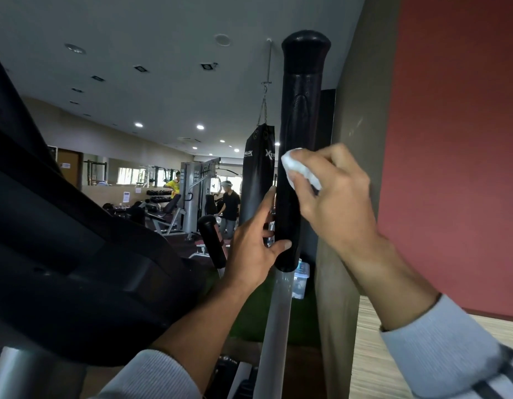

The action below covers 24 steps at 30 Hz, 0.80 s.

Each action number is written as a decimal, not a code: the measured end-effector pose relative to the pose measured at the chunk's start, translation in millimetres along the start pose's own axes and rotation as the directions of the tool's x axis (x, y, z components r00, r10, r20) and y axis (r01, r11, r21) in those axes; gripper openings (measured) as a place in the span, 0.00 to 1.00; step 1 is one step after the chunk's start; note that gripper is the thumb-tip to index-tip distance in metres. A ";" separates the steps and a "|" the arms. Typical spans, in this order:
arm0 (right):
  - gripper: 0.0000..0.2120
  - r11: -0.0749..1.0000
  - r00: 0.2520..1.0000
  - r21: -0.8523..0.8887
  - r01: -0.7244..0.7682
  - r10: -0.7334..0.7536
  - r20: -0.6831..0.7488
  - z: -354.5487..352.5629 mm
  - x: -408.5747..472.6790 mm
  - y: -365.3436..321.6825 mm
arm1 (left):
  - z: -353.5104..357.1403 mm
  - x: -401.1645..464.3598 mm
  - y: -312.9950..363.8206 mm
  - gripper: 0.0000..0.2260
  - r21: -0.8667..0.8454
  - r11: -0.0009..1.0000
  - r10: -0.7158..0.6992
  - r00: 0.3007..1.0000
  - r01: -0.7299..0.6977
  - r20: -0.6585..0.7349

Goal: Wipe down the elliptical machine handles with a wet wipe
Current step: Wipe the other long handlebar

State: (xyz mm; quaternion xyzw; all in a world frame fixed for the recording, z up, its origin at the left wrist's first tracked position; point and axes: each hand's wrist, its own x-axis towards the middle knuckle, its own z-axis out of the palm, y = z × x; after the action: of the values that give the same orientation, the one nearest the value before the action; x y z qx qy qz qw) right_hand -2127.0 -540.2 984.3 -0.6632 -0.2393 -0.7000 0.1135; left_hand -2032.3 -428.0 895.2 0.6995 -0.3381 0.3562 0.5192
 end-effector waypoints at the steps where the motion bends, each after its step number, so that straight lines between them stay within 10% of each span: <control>1: 0.10 0.999 0.998 -0.039 0.014 -0.012 0.061 2.2 0.4 -0.7 | -0.3 -0.3 0.0 0.48 0.012 1.000 -0.002 1.000 0.002 0.001; 9: 0.14 0.975 0.923 -0.177 0.132 -0.055 0.382 5.6 -61.3 11.1 | -1.6 -4.5 -5.8 0.49 0.085 0.996 0.007 0.999 -0.011 0.050; 17: 0.10 1.000 1.000 0.018 0.000 0.000 0.004 -4.4 -20.1 5.0 | 4.0 -5.3 -12.9 0.51 0.106 0.994 0.000 1.000 -0.003 0.025; 24: 0.12 0.994 0.953 -0.081 0.078 -0.050 0.300 7.4 -43.0 10.1 | 8.4 -14.4 -23.7 0.48 0.094 0.995 0.038 0.999 -0.040 0.017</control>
State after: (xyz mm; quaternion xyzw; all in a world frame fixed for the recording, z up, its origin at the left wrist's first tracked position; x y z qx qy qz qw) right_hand -2111.6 -552.1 943.9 -0.7574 -0.2426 -0.6058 0.0226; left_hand -2018.5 -429.1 869.8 0.7190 -0.3384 0.3766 0.4761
